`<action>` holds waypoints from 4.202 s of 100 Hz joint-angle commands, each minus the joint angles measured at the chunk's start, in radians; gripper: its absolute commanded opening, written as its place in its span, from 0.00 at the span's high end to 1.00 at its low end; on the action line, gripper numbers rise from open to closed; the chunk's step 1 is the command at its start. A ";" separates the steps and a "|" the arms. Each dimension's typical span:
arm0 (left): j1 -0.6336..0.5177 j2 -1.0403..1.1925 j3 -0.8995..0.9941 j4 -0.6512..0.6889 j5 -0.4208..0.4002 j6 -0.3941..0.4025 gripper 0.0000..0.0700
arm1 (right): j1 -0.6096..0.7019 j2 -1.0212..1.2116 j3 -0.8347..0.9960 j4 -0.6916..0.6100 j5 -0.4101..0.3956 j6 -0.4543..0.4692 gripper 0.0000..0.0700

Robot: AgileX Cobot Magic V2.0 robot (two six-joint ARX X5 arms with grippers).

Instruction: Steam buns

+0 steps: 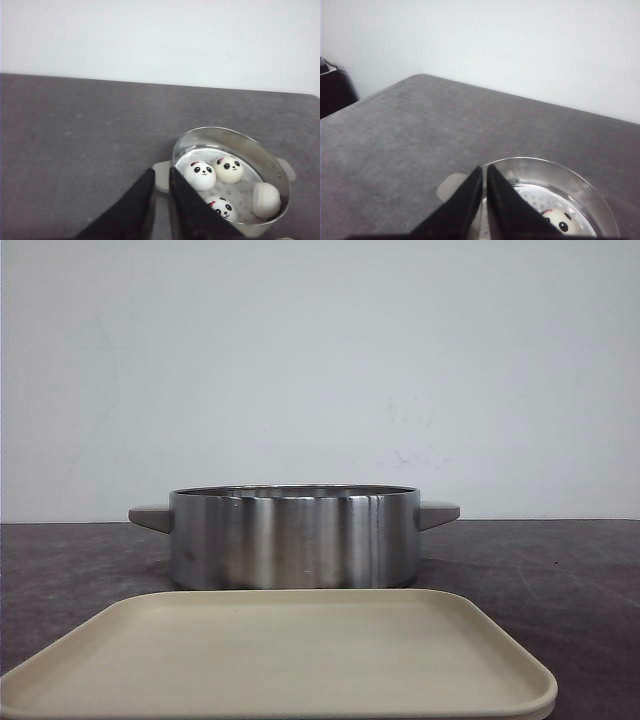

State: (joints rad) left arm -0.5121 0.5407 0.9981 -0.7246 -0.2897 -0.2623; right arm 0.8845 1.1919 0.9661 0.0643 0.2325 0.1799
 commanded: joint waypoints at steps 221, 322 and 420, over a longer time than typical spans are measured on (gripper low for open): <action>-0.003 -0.026 0.011 0.007 -0.006 -0.012 1.00 | -0.875 -1.188 -0.954 -0.245 -0.216 -0.145 0.99; -0.003 -0.026 0.011 0.007 -0.006 -0.012 1.00 | -0.875 -1.188 -0.954 -0.222 -0.207 -0.192 0.99; 0.392 -0.538 -0.939 0.620 0.256 0.066 1.00 | -0.875 -1.188 -0.954 -0.222 -0.206 -0.192 0.99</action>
State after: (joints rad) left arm -0.1402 0.0044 0.0669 -0.1276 -0.0284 -0.1978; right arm 0.0116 0.0036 0.0166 -0.1692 0.0231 -0.0036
